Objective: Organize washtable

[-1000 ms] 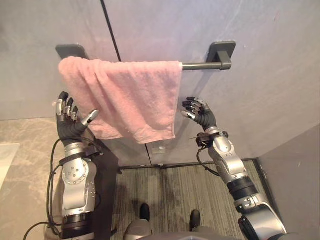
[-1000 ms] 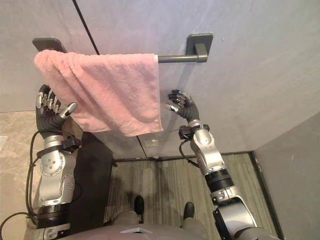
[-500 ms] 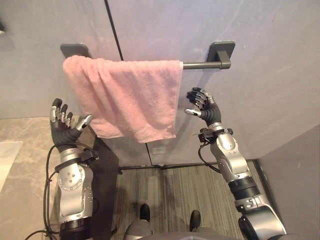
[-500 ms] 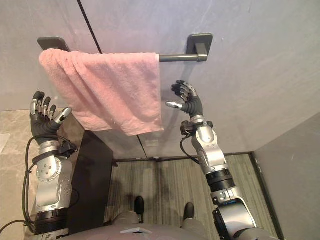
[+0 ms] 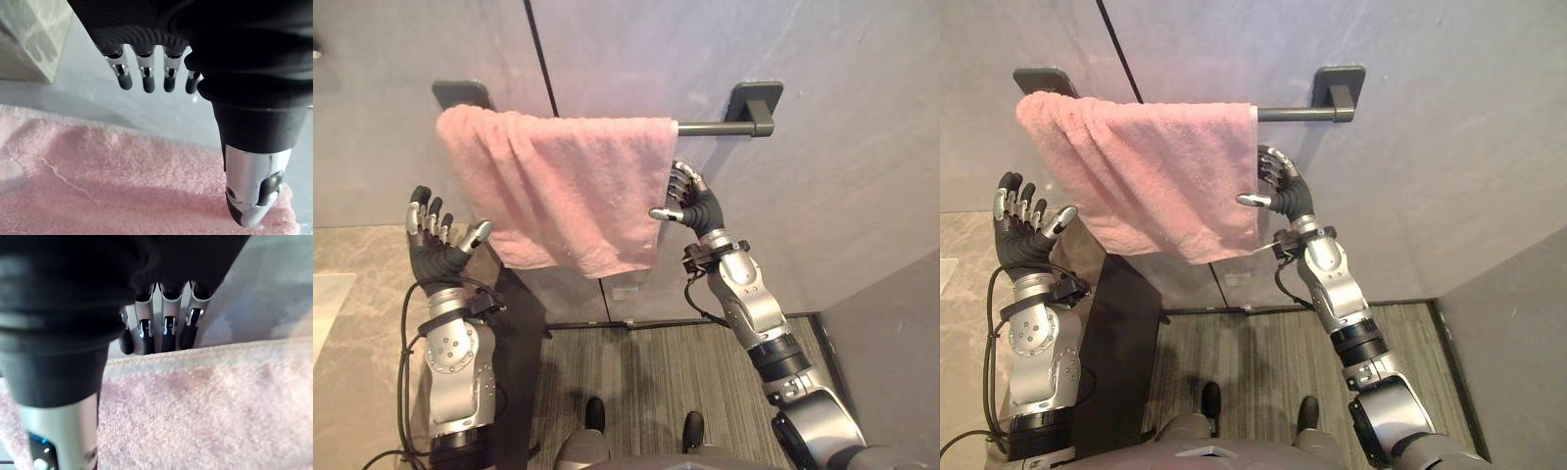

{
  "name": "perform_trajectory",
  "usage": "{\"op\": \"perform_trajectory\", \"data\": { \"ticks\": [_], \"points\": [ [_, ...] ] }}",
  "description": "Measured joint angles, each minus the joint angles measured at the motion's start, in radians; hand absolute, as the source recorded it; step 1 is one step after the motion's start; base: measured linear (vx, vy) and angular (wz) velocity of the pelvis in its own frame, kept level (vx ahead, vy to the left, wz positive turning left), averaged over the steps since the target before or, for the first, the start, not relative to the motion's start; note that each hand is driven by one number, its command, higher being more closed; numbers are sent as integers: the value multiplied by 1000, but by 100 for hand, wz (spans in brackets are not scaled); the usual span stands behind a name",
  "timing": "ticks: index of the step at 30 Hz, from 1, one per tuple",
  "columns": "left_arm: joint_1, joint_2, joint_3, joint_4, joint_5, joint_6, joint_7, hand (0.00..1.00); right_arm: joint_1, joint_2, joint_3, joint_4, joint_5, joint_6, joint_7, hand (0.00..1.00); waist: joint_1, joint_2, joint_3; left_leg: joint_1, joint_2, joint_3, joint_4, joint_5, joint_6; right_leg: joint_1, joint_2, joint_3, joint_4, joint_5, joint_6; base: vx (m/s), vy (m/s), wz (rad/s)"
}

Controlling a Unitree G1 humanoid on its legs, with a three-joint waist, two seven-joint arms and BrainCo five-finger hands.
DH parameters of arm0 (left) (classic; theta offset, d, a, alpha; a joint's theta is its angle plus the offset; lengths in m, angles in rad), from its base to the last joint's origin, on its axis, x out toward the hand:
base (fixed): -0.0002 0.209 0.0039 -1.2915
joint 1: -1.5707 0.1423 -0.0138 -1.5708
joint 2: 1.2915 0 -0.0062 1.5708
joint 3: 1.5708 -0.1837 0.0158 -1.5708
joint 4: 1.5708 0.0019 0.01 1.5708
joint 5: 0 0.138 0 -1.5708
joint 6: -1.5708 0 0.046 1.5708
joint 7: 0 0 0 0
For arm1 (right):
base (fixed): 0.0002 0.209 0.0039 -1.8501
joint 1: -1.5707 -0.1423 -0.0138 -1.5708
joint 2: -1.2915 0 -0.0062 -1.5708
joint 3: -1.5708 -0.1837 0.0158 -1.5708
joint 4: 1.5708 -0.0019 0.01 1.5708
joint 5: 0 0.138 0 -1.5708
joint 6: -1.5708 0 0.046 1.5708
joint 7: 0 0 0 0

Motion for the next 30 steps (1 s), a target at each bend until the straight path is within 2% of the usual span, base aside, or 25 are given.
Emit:
{"op": "perform_trajectory", "data": {
  "ticks": [4,11,12,19,27,30],
  "points": [
    [0,-4,-1,0,-20,0,0,0,-4,2,36,6,0,0,0,0,14,0,0,-8,0,-1,0,3,-1,-9,0,0,2,0,0,-1,0,1],
    [-1,-33,-10,-35,-27,-1,-1,0,-79,16,74,66,-1,1,1,0,16,-2,1,-29,0,-11,0,12,1,-20,0,-16,5,0,0,-4,-2,7],
    [-1,-33,-10,-36,-27,-3,-1,0,-82,23,74,76,-1,1,1,100,16,-2,1,-32,0,-12,0,13,2,-23,-1,-18,5,0,0,-12,3,3],
    [-1,-33,-11,-37,-35,-4,0,0,-84,37,76,100,-2,3,-1,100,16,-22,13,-41,0,-10,0,16,1,-33,-1,-19,7,0,-1,0,0,0],
    [-1,-37,-16,-45,-35,-4,0,0,-91,40,75,132,-3,4,-12,100,15,-25,15,-42,0,-8,0,16,1,-36,-1,-18,7,0,-2,0,0,0],
    [0,-39,-19,-74,-35,-4,0,0,-103,44,73,139,-3,5,-14,100,15,-27,34,-41,0,-7,0,16,1,-36,-1,-18,9,0,-2,0,0,0]
  ]
}}
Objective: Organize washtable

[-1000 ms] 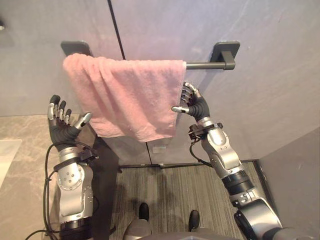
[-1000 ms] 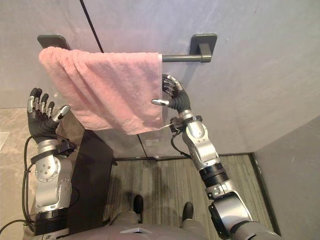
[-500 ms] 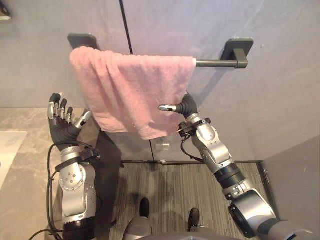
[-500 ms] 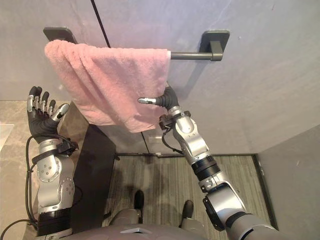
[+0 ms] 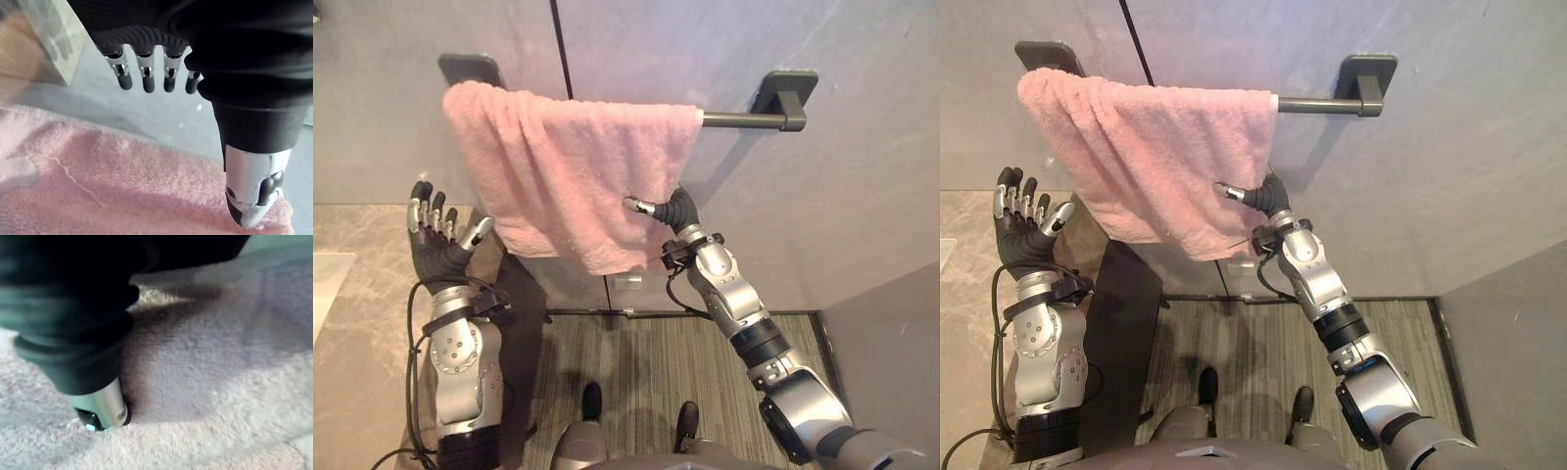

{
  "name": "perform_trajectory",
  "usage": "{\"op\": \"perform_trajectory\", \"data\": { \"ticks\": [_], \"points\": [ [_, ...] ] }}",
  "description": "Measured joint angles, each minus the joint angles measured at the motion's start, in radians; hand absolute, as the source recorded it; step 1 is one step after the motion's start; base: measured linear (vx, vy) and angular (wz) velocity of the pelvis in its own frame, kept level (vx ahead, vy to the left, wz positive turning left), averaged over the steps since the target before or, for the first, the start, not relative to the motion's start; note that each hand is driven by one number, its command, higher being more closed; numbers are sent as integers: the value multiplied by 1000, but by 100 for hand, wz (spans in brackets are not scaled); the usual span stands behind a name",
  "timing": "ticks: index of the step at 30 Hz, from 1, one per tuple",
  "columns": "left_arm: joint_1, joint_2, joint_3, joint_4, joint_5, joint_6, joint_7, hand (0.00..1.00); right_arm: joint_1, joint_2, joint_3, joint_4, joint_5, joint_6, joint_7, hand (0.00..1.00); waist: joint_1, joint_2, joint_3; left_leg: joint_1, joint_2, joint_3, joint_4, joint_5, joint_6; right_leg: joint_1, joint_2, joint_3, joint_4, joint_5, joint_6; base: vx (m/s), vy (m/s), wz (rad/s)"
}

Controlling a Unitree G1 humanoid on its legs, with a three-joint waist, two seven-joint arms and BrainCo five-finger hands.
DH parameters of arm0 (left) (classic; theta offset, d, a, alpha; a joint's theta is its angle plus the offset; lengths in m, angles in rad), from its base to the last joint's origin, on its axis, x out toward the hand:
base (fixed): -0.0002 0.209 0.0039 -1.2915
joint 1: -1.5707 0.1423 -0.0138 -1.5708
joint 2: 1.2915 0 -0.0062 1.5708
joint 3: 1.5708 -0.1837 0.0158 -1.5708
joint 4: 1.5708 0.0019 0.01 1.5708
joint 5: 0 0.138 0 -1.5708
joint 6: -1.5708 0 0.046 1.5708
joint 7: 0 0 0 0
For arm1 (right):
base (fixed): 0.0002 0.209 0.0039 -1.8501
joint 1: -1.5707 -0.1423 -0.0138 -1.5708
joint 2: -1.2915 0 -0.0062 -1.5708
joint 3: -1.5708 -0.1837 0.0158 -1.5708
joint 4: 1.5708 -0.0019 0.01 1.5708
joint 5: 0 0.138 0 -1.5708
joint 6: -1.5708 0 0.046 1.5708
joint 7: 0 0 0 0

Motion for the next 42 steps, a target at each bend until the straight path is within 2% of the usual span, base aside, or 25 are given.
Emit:
{"op": "perform_trajectory", "data": {
  "ticks": [15,19,23,35,42],
  "points": [
    [0,5,-37,6,1,0,-22,0,11,5,-10,0,-10,0,2,100,-6,0,2,10,0,4,0,2,0,0,-1,3,16,-3,-4,0,0,0],
    [-9,21,-59,53,0,0,-24,0,28,6,-13,-2,-10,-1,1,100,-8,1,2,18,0,8,0,2,0,5,-2,6,18,-3,-4,0,0,0],
    [-14,38,-83,82,-1,2,-40,0,39,14,-14,-4,-12,-4,2,100,-24,1,2,22,0,17,0,2,0,3,-2,15,18,-3,-4,-7,3,-6],
    [-91,53,-118,130,-2,3,-39,0,70,16,-15,-21,-39,-5,3,100,-31,3,1,43,0,54,0,1,0,4,-1,52,14,5,-5,-5,3,-9],
    [-100,57,-128,180,-1,5,-36,0,114,15,-28,-61,-48,-6,-6,100,-50,8,-5,46,0,58,0,1,0,5,-1,55,12,4,-10,0,0,0]
  ]
}}
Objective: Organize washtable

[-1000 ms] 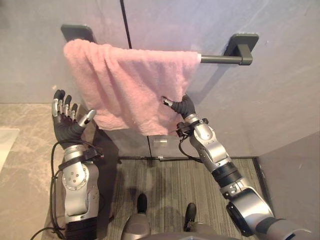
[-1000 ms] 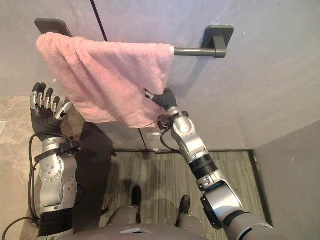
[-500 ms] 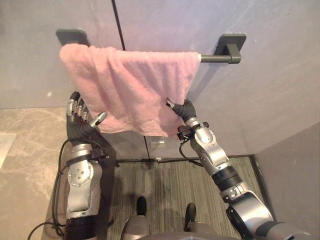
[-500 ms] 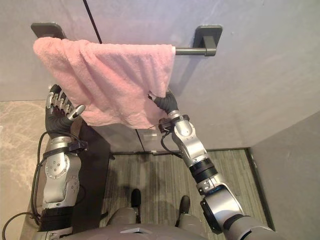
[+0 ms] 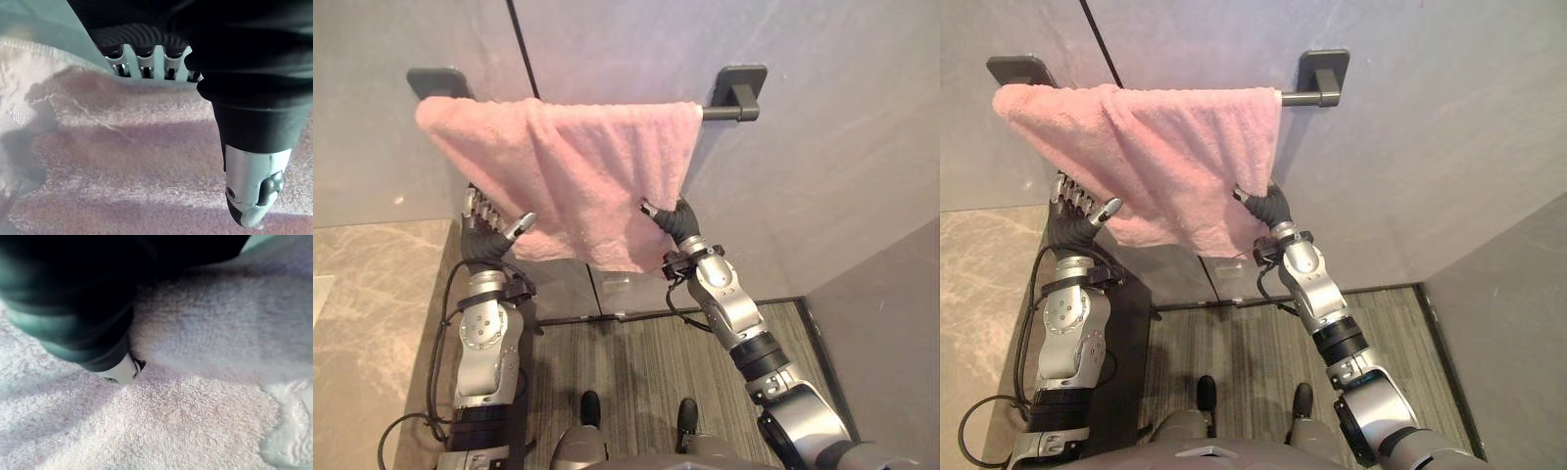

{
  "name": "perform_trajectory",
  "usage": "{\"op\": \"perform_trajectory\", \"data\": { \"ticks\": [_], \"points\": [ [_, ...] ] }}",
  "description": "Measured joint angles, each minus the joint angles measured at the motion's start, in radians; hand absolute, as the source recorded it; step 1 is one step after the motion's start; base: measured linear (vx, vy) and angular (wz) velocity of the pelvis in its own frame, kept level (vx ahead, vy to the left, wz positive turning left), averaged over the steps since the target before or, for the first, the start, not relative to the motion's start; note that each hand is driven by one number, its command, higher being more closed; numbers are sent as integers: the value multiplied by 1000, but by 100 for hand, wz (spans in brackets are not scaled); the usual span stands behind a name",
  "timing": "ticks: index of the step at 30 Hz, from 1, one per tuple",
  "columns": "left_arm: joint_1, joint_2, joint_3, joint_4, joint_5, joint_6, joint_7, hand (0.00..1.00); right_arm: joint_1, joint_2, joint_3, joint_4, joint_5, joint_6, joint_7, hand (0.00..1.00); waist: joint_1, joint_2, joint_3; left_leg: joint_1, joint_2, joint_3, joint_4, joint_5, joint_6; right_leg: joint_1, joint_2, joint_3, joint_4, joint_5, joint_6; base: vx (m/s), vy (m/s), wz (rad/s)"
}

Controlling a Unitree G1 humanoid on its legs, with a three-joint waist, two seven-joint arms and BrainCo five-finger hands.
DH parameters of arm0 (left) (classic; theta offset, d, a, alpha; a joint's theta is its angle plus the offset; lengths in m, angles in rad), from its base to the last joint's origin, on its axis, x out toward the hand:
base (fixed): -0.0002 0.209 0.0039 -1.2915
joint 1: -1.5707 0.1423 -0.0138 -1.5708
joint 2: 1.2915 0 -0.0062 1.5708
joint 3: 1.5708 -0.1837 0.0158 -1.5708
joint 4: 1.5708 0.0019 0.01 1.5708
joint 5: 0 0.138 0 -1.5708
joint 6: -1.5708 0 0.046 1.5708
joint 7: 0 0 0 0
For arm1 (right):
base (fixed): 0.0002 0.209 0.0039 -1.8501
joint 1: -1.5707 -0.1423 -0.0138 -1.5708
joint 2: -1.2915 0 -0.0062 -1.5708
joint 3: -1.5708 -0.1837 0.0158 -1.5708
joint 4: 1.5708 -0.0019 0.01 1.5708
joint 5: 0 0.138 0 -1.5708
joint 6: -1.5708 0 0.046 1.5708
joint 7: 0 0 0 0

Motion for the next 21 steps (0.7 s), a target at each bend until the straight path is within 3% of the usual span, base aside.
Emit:
{"op": "perform_trajectory", "data": {
  "ticks": [8,12,13,21],
  "points": [
    [0,-1,-15,20,0,1,5,0,55,-23,-61,0,-2,1,-10,100,-5,37,-54,4,0,2,0,0,0,3,1,4,-9,10,7,-8,0,-1],
    [0,-1,-15,20,0,1,5,0,62,-23,-75,0,-2,1,-19,100,-7,37,-55,6,0,3,0,0,0,8,1,4,-22,9,4,-9,0,-1],
    [0,0,-15,22,0,1,5,100,62,-23,-75,0,-2,1,-20,100,-8,37,-55,6,0,4,0,0,0,8,1,4,-22,9,4,0,0,0],
    [-44,36,-81,123,-11,11,4,100,67,-28,-56,0,-28,1,-21,100,-9,18,-71,2,0,5,0,-5,-6,3,1,18,-33,19,0,7,0,-4]
  ]
}}
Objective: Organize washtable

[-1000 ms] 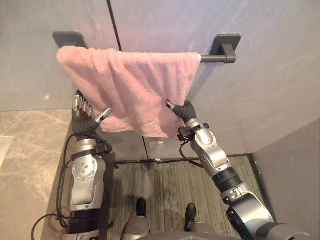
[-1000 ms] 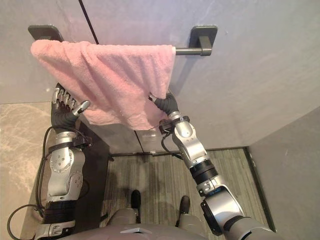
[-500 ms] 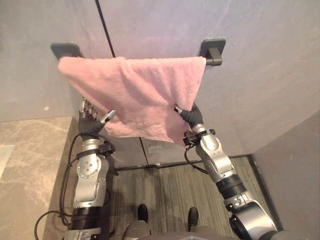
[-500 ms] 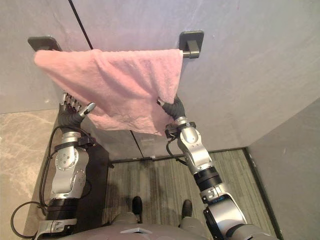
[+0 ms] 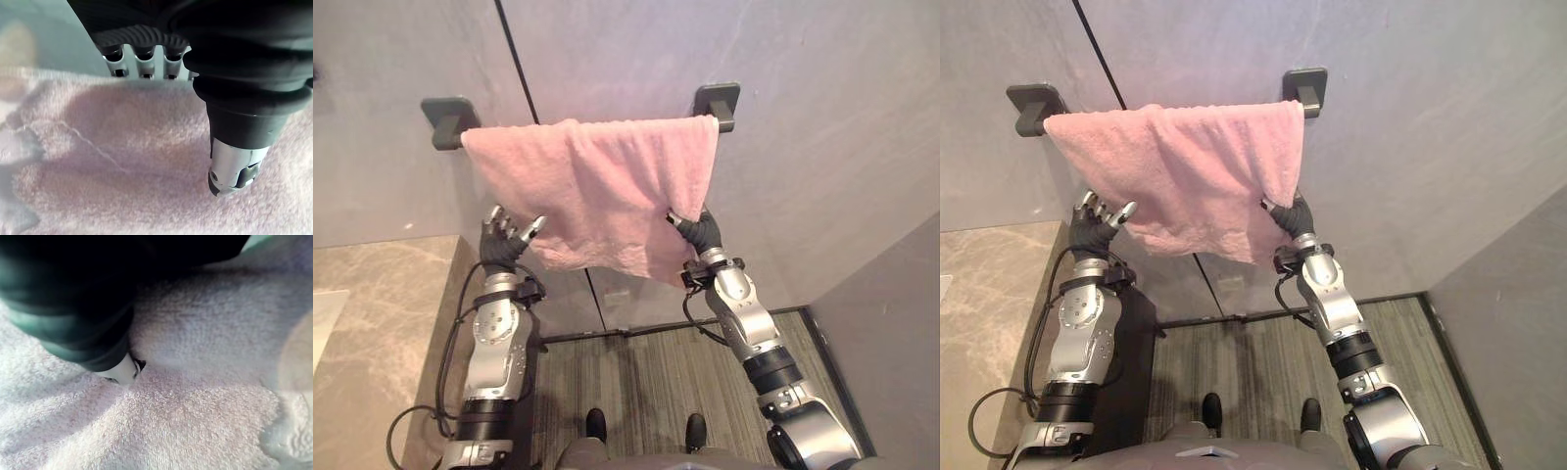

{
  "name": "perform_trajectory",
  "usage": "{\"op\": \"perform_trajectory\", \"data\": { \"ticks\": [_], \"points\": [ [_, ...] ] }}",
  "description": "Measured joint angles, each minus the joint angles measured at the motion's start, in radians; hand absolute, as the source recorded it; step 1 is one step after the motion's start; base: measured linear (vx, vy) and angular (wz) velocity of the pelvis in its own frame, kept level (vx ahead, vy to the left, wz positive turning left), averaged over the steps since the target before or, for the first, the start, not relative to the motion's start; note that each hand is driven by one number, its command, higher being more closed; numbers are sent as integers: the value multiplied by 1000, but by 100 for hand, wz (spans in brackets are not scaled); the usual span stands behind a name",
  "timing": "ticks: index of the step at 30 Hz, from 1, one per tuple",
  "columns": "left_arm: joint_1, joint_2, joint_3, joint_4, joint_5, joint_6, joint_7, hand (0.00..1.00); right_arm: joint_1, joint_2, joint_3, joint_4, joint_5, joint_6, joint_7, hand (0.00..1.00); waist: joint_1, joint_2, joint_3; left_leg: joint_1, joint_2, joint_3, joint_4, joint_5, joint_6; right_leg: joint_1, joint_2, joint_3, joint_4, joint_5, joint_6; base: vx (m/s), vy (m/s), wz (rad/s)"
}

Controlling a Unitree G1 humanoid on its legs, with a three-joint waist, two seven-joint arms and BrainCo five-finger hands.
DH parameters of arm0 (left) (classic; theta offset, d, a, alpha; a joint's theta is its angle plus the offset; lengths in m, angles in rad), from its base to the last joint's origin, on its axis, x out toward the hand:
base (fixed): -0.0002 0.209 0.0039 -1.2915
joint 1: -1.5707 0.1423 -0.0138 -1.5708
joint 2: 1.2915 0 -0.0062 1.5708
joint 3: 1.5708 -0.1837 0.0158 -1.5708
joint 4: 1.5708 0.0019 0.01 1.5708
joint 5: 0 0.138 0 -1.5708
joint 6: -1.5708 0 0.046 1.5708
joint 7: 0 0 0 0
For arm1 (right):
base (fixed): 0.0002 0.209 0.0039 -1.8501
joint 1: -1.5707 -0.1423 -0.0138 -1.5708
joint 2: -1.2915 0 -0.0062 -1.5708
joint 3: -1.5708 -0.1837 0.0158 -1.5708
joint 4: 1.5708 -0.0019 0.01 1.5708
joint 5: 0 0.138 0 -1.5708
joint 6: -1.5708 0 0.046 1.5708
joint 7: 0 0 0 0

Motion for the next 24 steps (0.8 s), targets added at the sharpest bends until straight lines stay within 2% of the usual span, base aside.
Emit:
{"op": "perform_trajectory", "data": {
  "ticks": [1,9,24],
  "points": [
    [-20,7,-13,16,0,1,0,100,0,-2,2,0,0,0,0,100,-1,-3,-2,0,0,5,0,1,2,0,0,4,0,7,10,34,4,-13],
    [-62,10,-25,26,0,6,-8,100,0,-3,6,-1,0,-1,2,100,-19,-6,-3,3,0,13,3,1,3,-2,0,11,1,13,11,8,3,-2],
    [-70,10,-27,49,4,-5,-10,100,0,-3,35,-1,-2,-1,3,100,-19,-7,-4,3,0,11,0,-1,2,-1,-1,11,0,14,12,0,0,0]
  ]
}}
